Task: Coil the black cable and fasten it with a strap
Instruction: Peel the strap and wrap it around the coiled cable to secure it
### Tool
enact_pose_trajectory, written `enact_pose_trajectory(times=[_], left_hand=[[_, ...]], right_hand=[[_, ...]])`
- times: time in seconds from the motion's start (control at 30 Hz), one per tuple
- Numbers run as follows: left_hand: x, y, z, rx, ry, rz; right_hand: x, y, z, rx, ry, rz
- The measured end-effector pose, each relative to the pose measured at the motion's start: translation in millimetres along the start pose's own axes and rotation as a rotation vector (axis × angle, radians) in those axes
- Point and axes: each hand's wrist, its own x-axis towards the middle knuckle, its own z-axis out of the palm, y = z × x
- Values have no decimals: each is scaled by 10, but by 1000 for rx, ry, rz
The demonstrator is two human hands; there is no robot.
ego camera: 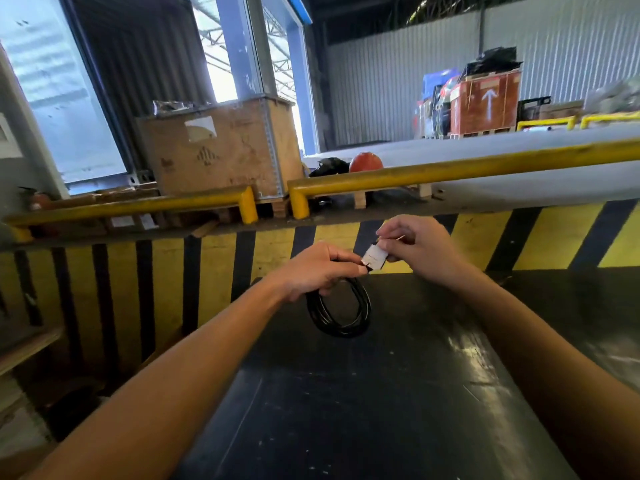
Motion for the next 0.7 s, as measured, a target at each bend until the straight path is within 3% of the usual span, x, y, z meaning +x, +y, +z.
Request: enact_pose_trajectory(times=[0.2, 0.37, 0.7], left_hand=[[22, 84, 4, -48, 0, 22], [20, 131, -40, -27, 25, 64], [-8, 248, -19, 135, 43, 97]], right_hand=[[-65, -172, -103, -159, 18, -65], [-181, -236, -153, -304, -104, -211], [-146, -189, -97, -419, -19, -318]])
